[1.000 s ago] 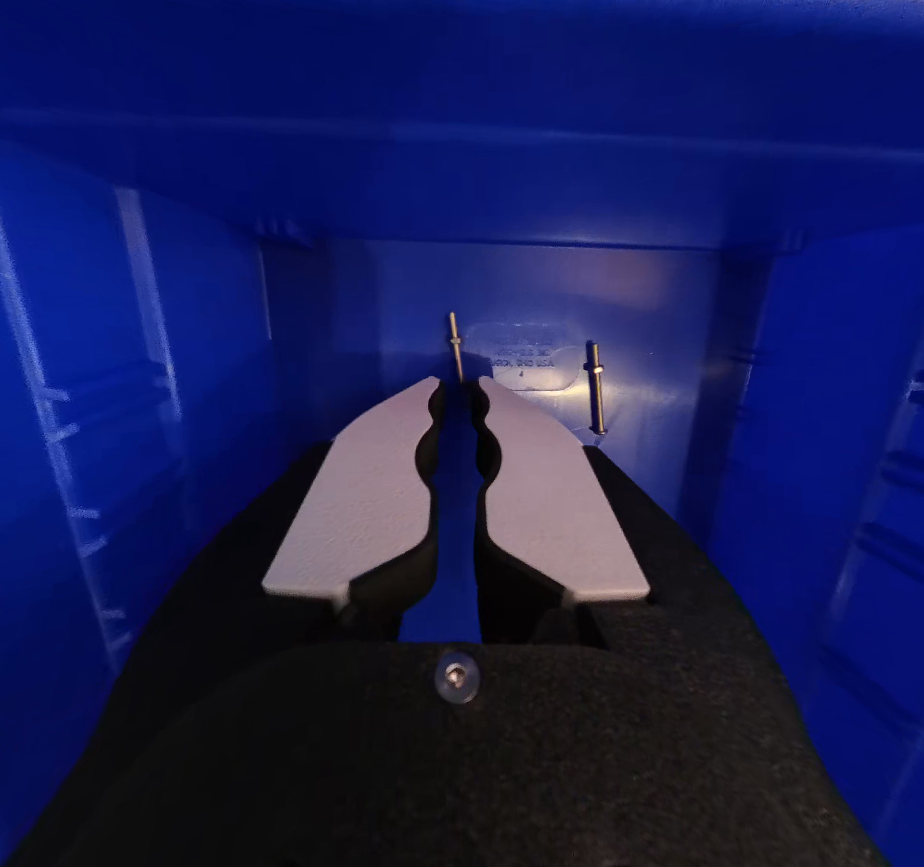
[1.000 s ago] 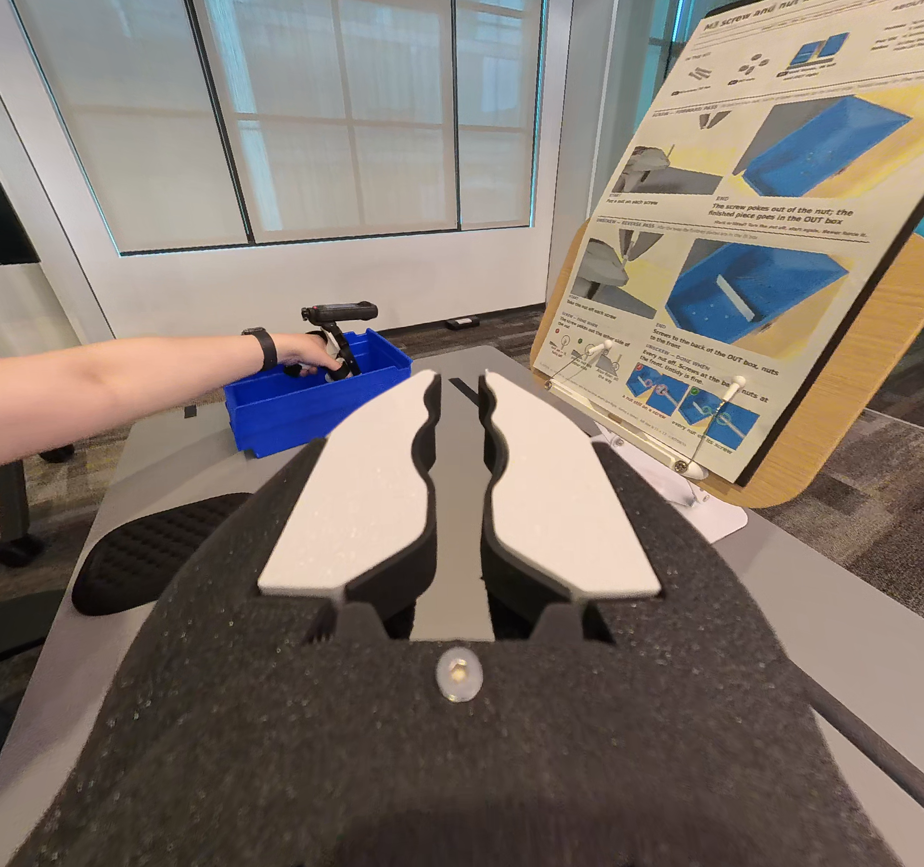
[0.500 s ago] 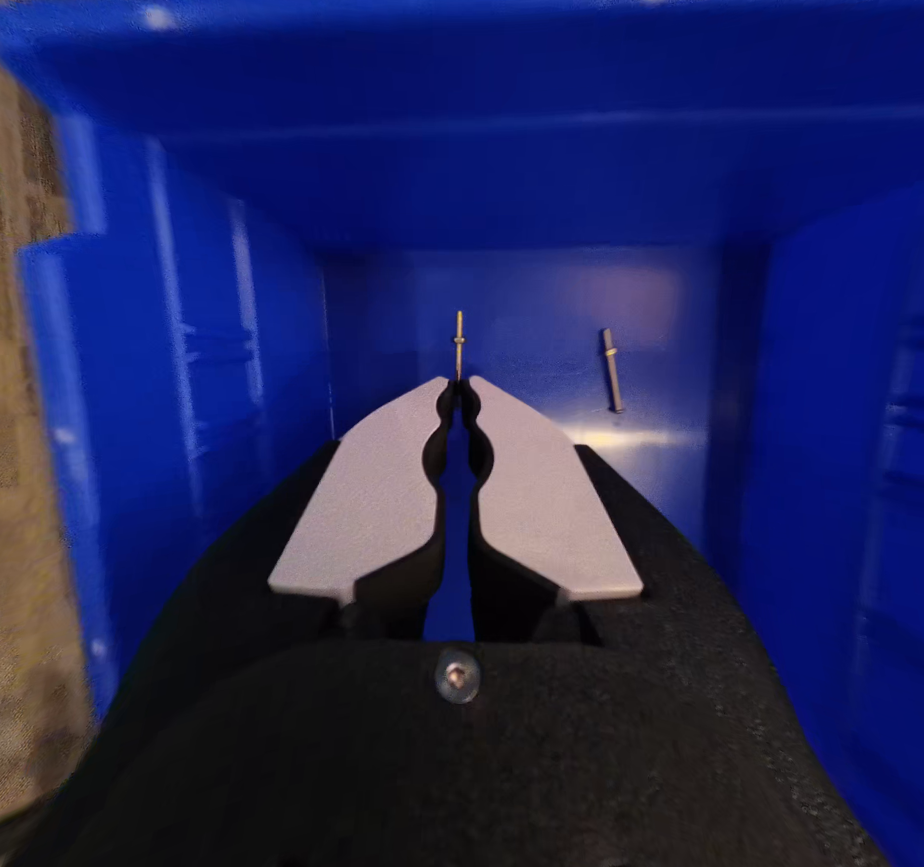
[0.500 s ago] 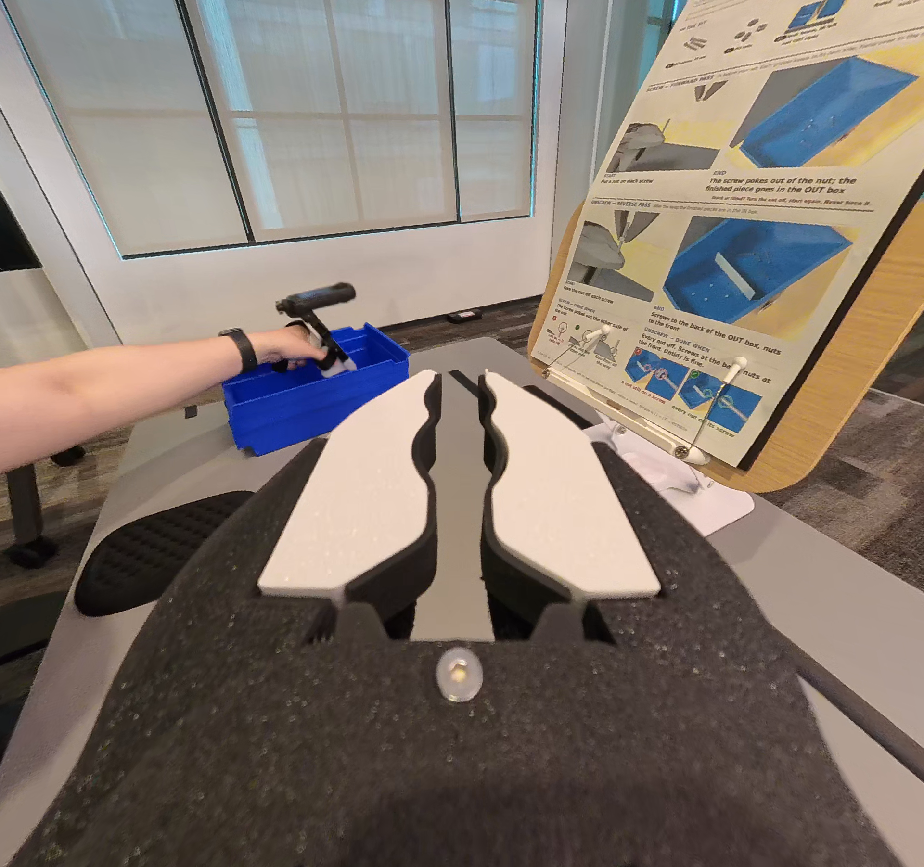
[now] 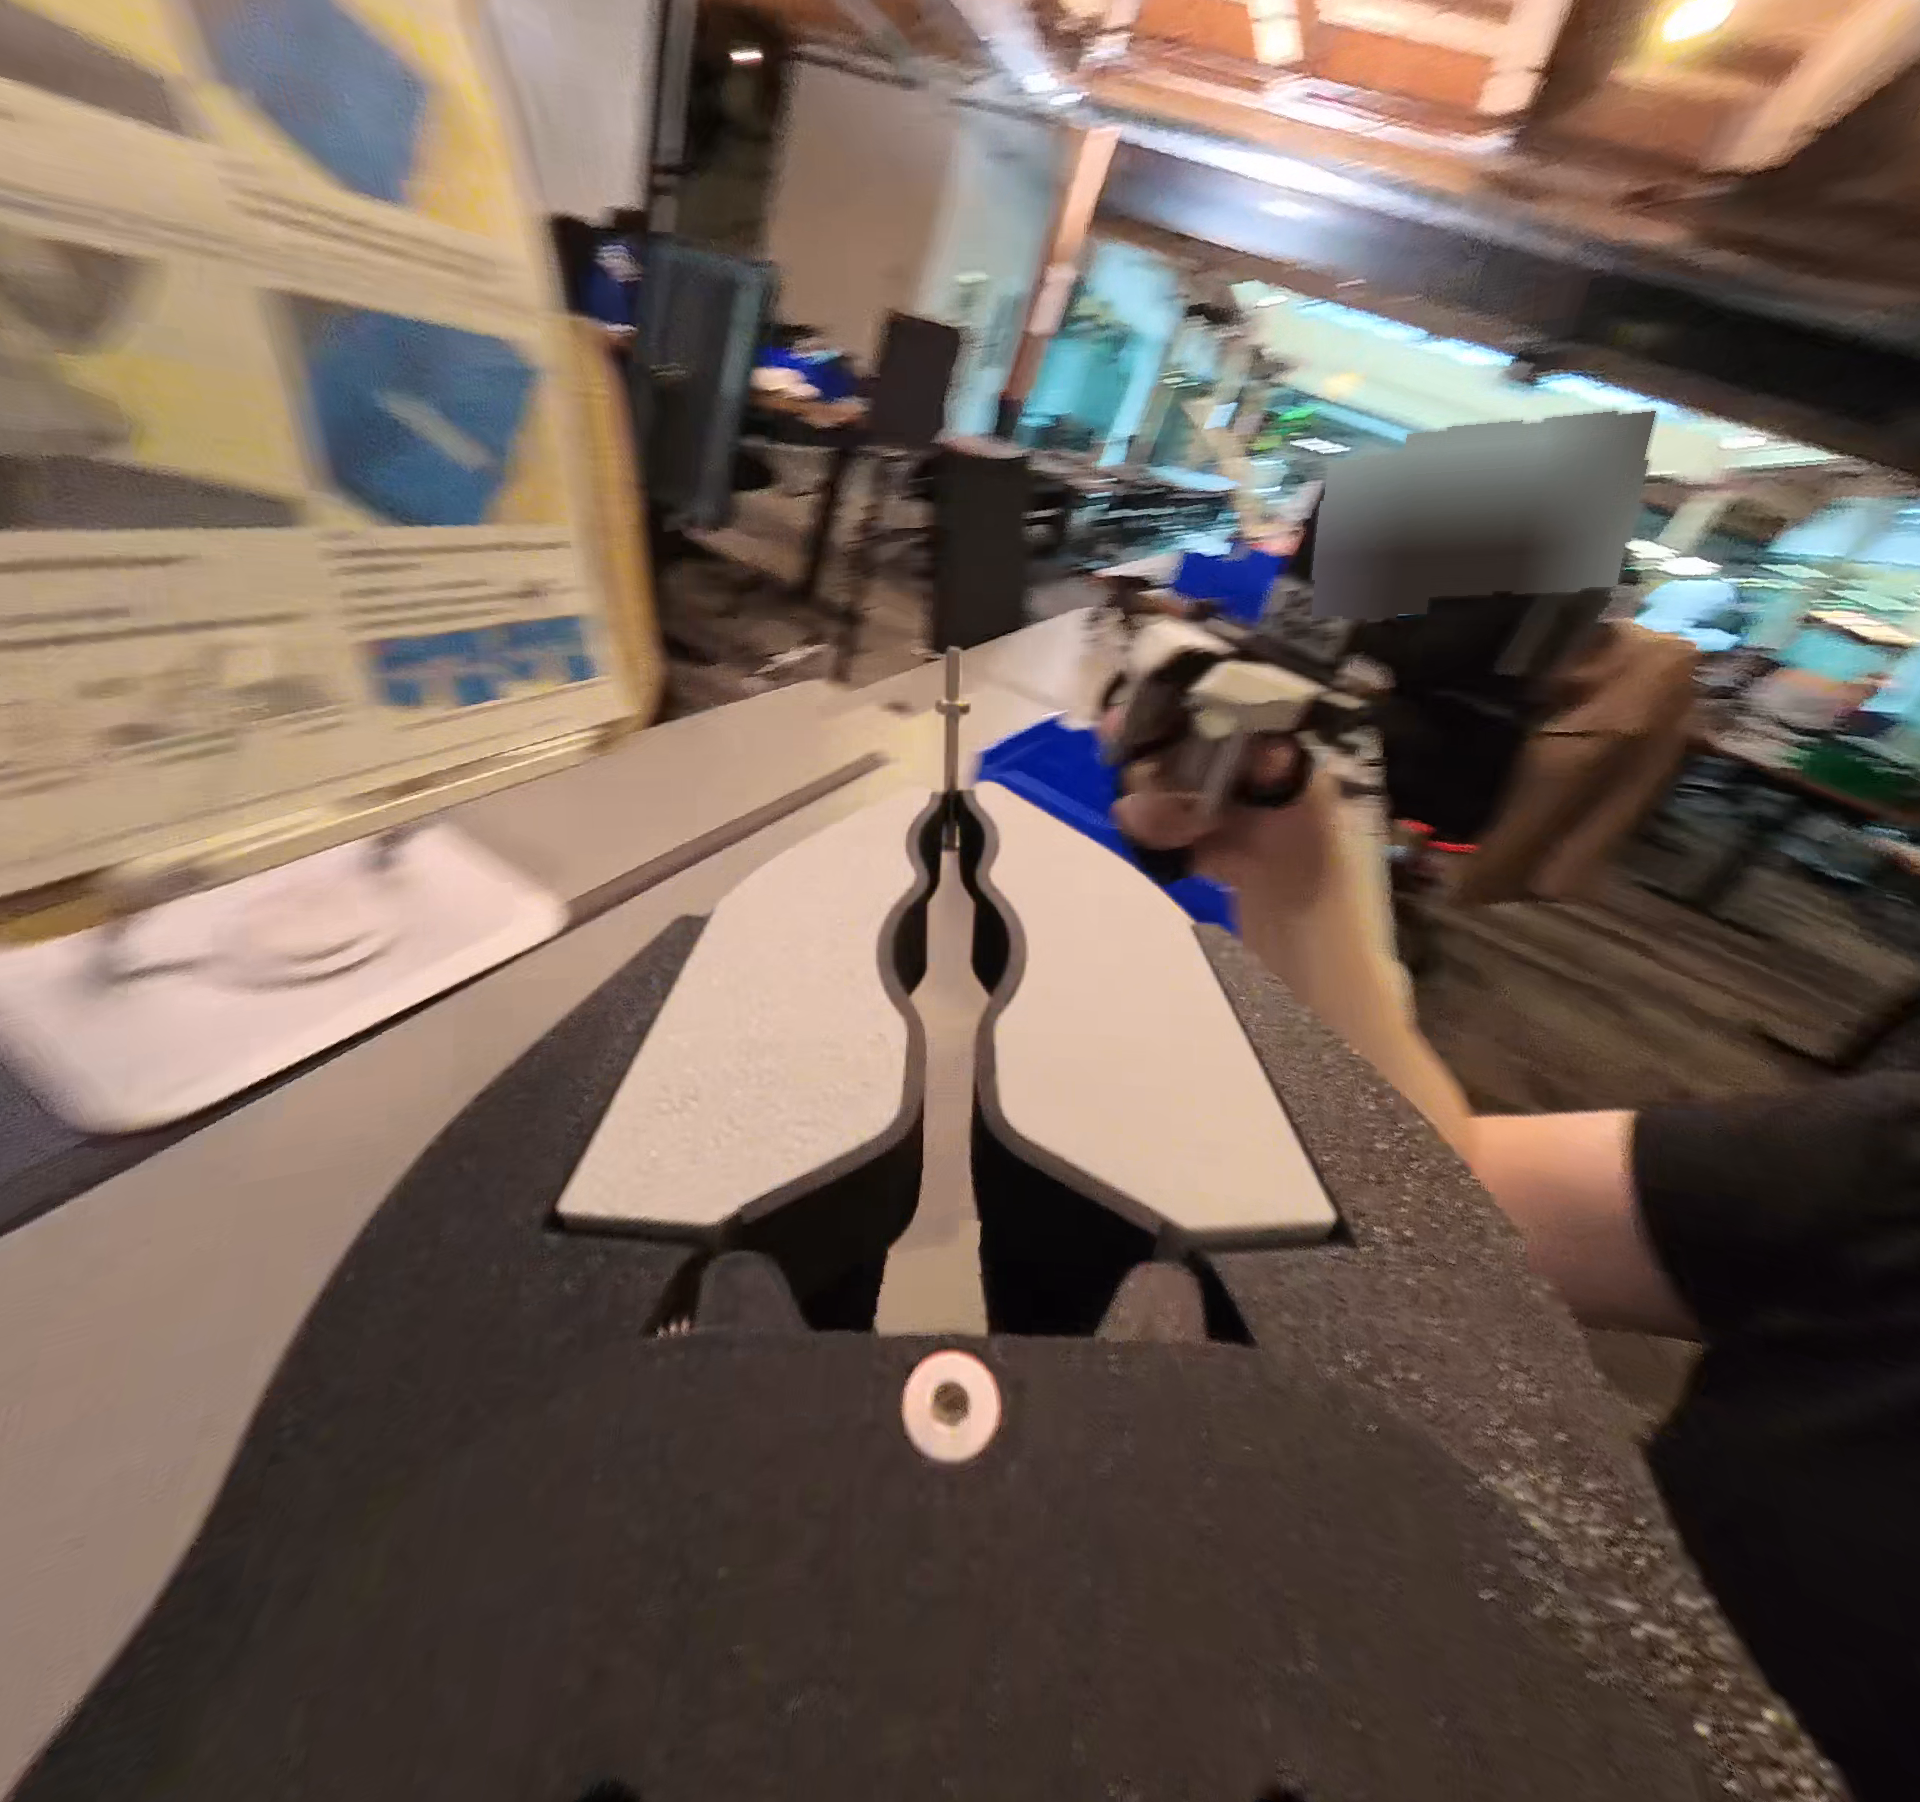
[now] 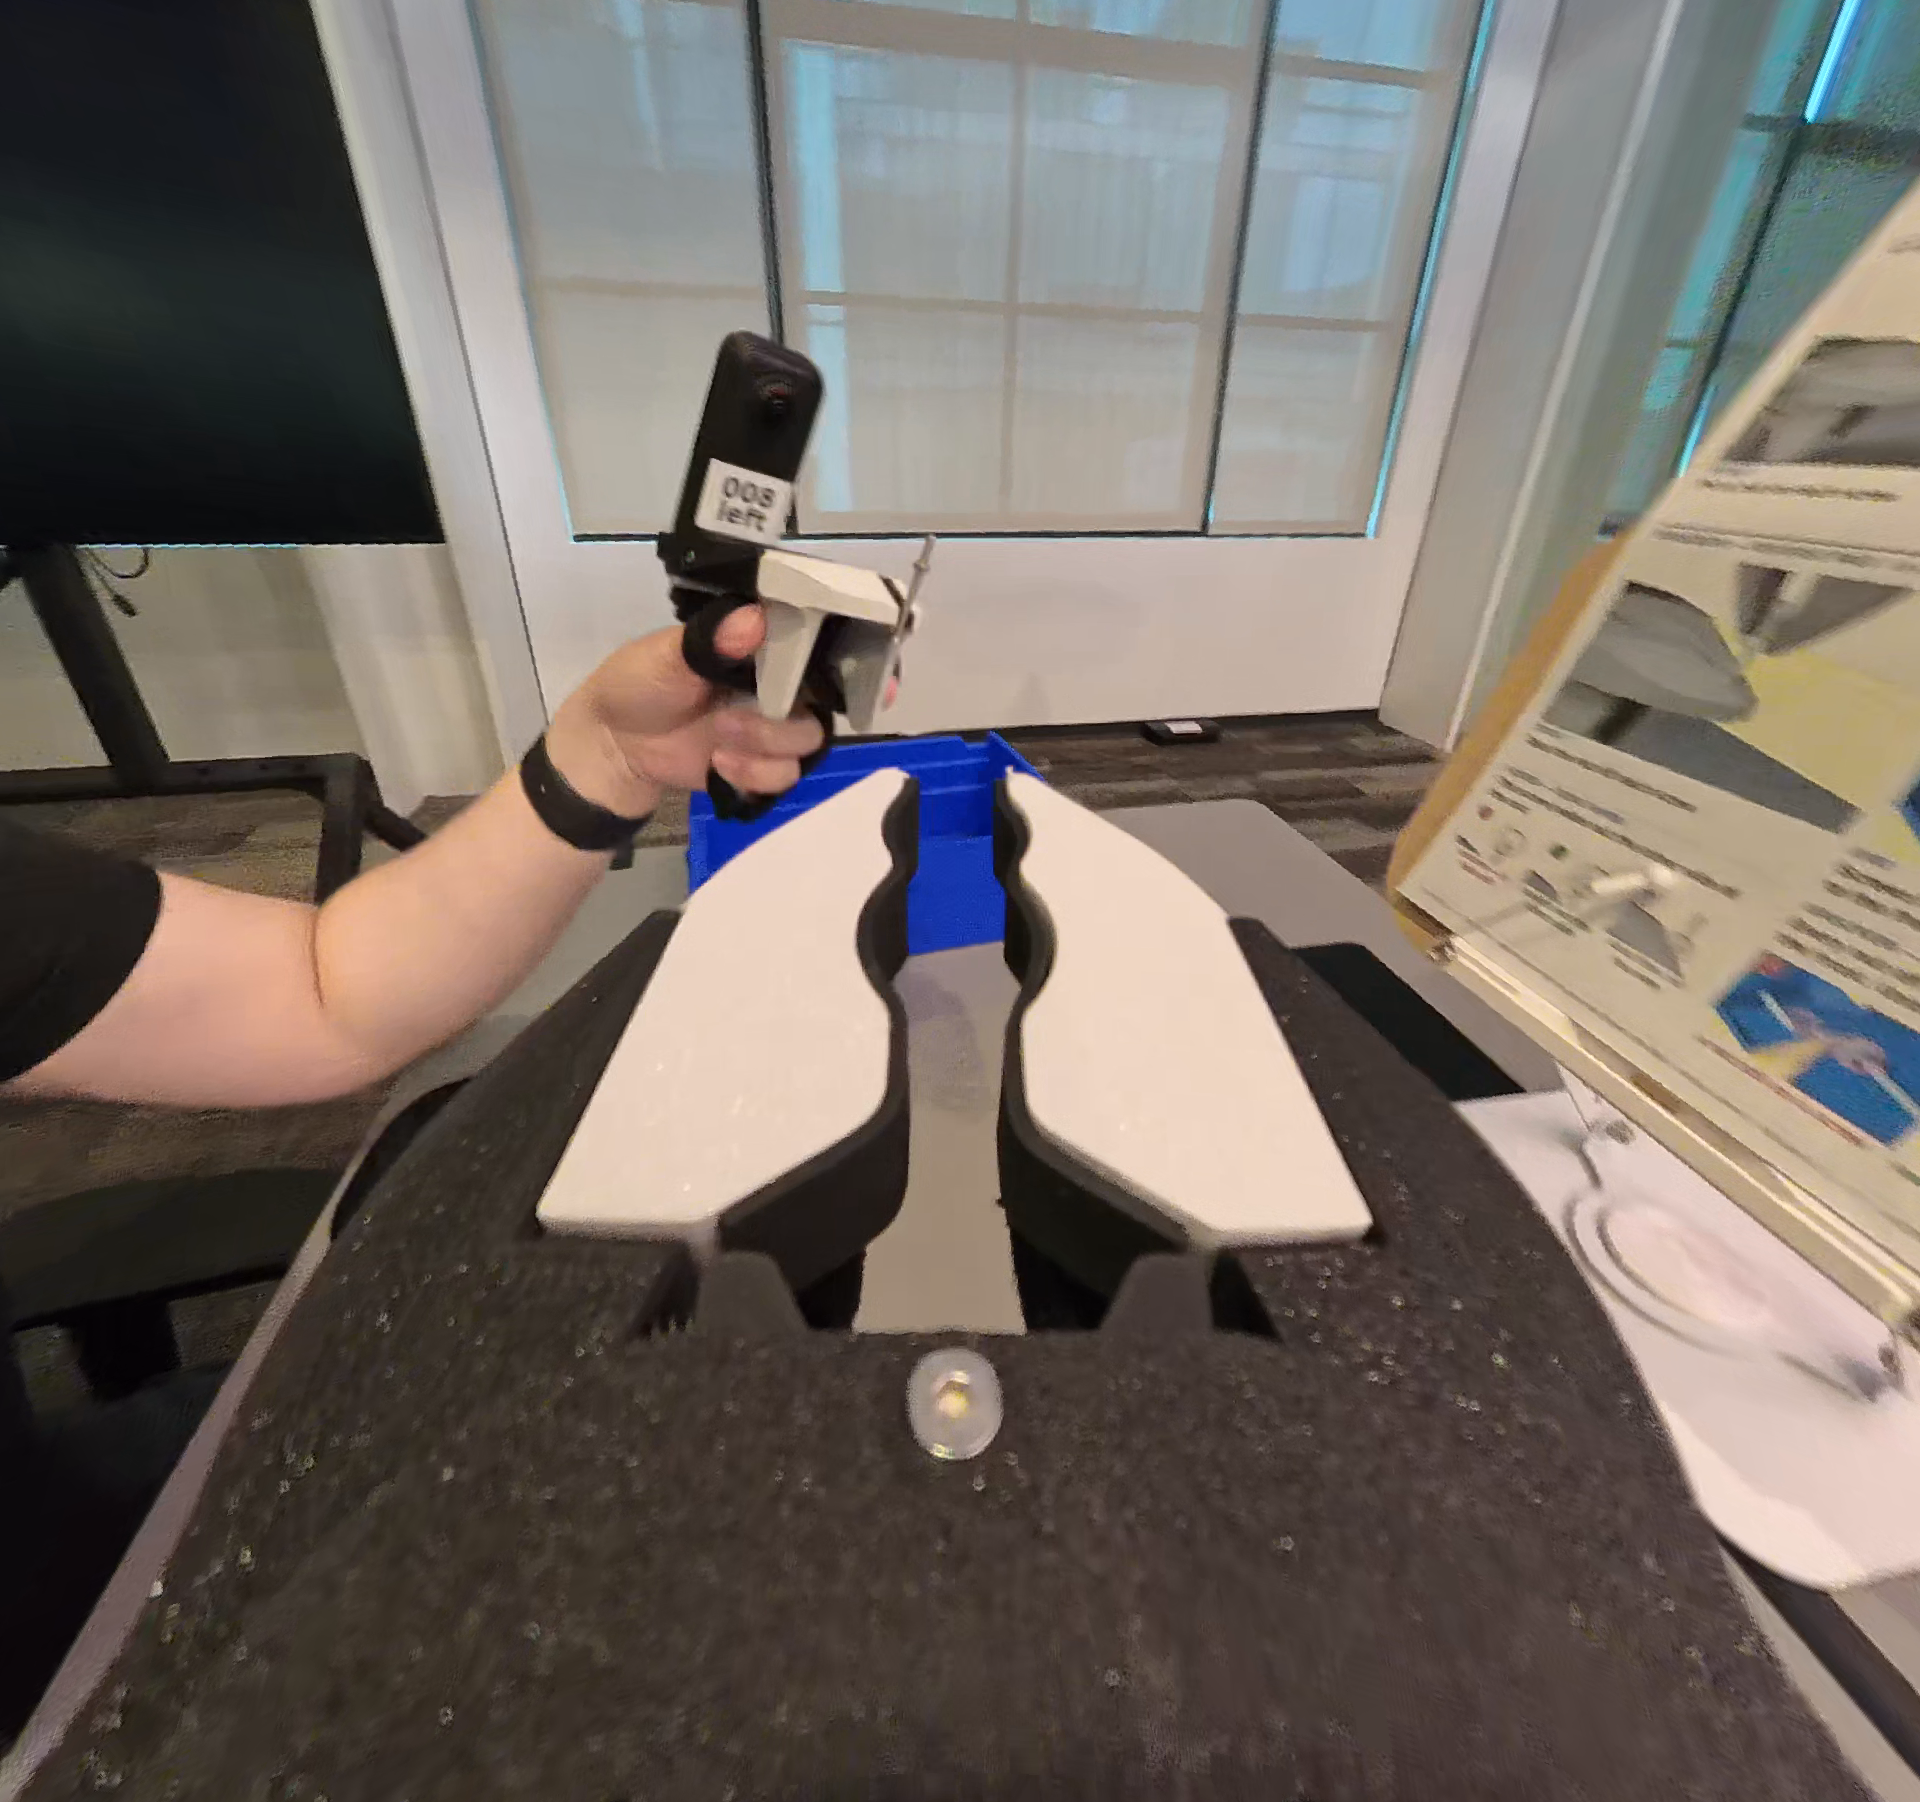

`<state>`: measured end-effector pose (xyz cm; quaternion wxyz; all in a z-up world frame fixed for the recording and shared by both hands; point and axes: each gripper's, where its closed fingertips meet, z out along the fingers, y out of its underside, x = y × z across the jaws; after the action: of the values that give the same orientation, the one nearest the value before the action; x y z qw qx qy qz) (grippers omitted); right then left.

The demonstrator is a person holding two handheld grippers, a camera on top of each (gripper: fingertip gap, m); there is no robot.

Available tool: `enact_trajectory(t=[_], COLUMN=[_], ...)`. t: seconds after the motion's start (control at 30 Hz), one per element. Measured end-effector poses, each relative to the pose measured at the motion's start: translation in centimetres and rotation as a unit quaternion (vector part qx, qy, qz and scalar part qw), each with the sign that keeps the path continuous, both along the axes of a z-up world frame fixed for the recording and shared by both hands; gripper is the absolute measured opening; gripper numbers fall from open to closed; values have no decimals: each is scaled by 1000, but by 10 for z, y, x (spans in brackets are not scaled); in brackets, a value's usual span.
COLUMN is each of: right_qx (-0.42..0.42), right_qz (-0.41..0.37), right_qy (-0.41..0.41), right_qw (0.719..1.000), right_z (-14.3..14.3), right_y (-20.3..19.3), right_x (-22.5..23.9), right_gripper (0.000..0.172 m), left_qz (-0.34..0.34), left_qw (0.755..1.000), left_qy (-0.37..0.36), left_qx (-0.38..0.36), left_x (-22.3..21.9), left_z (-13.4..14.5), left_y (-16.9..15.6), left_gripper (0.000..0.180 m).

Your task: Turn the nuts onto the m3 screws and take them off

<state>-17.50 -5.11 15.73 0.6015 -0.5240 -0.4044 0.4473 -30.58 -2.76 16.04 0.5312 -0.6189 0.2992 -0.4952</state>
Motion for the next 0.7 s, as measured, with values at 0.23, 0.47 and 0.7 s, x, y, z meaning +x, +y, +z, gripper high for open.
enact_trajectory(t=[0.23, 0.47, 0.7], right_qx=[16, -59, -100], right_qz=[-13, 73, 78], right_qy=[70, 99, 87], right_qw=[997, 991, 988], right_z=[27, 29, 13], right_y=[-11, -22, -13], right_x=[4, 6, -6], right_gripper=[18, 16, 17], left_qz=[-147, -174, -169], left_qw=[987, 982, 985], left_qy=[-69, -62, -43], left_qx=[-10, -27, -6], left_x=[105, 125, 125], left_z=[12, -7, -14], left_y=[-41, -44, -45], left_gripper=[2, 2, 2])
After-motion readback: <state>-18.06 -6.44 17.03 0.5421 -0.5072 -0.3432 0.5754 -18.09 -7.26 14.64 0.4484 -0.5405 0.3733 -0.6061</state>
